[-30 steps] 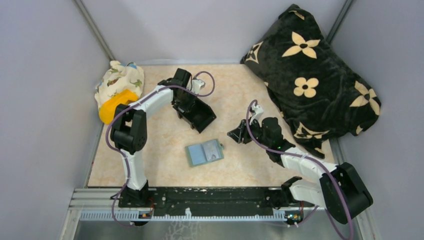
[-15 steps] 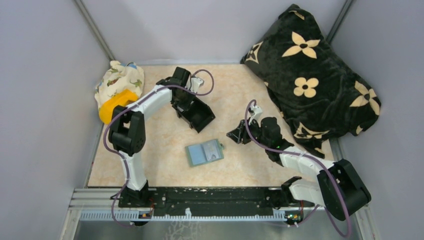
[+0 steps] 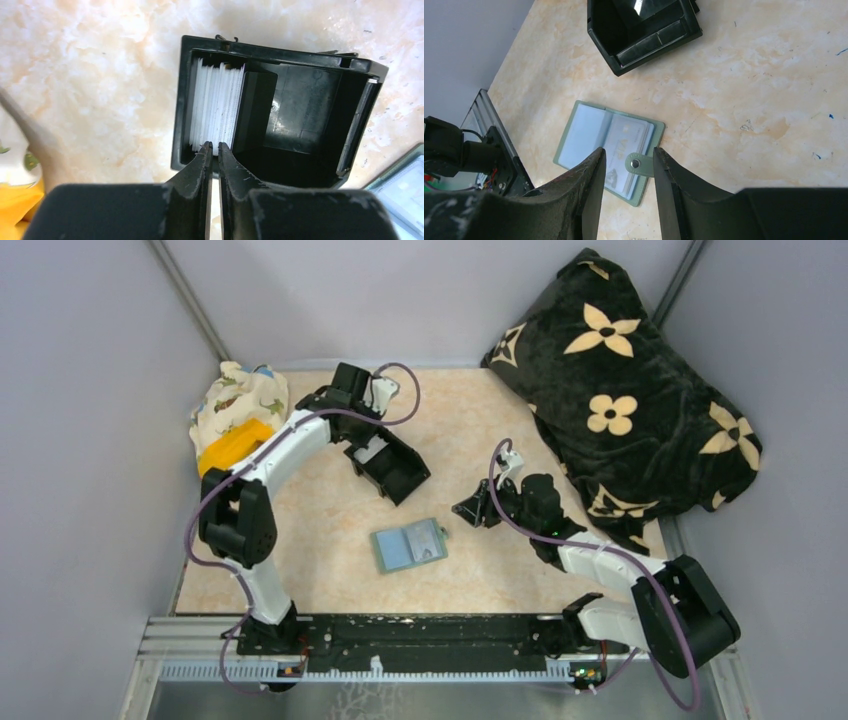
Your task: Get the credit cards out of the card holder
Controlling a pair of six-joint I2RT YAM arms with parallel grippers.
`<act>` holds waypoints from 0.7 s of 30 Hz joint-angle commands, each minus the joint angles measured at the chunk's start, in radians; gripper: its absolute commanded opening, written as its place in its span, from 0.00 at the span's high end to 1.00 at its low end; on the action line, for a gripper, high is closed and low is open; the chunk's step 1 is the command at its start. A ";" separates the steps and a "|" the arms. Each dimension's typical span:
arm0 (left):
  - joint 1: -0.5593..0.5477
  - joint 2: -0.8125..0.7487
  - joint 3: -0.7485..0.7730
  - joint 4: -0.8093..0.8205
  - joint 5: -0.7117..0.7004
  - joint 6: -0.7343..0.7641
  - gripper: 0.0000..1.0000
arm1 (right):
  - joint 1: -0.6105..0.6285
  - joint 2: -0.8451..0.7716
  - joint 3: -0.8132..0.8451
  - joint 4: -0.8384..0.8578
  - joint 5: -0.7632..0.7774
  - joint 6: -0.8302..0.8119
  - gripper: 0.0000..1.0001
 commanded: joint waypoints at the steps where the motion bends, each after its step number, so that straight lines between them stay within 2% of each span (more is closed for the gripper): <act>1: -0.016 -0.133 -0.014 0.039 -0.026 -0.027 0.86 | -0.013 0.010 0.005 0.047 -0.021 -0.003 0.60; 6: -0.084 -0.317 -0.111 0.138 0.034 -0.117 0.85 | -0.013 0.019 0.020 0.036 -0.028 -0.006 0.60; 8: -0.165 -0.386 -0.205 0.236 0.004 -0.158 0.80 | -0.013 0.025 0.030 0.019 -0.027 -0.014 0.59; 10: -0.286 -0.422 -0.300 0.332 -0.085 -0.199 0.75 | -0.011 0.033 0.047 -0.014 -0.017 -0.025 0.59; 13: -0.408 -0.407 -0.404 0.435 -0.137 -0.343 0.70 | -0.005 0.033 0.067 -0.065 0.015 -0.037 0.58; 18: -0.450 -0.387 -0.615 0.629 -0.076 -0.616 0.67 | 0.053 0.008 0.100 -0.170 0.109 -0.081 0.58; 21: -0.482 -0.431 -0.738 0.702 -0.163 -0.703 0.66 | 0.095 -0.001 0.106 -0.214 0.174 -0.094 0.58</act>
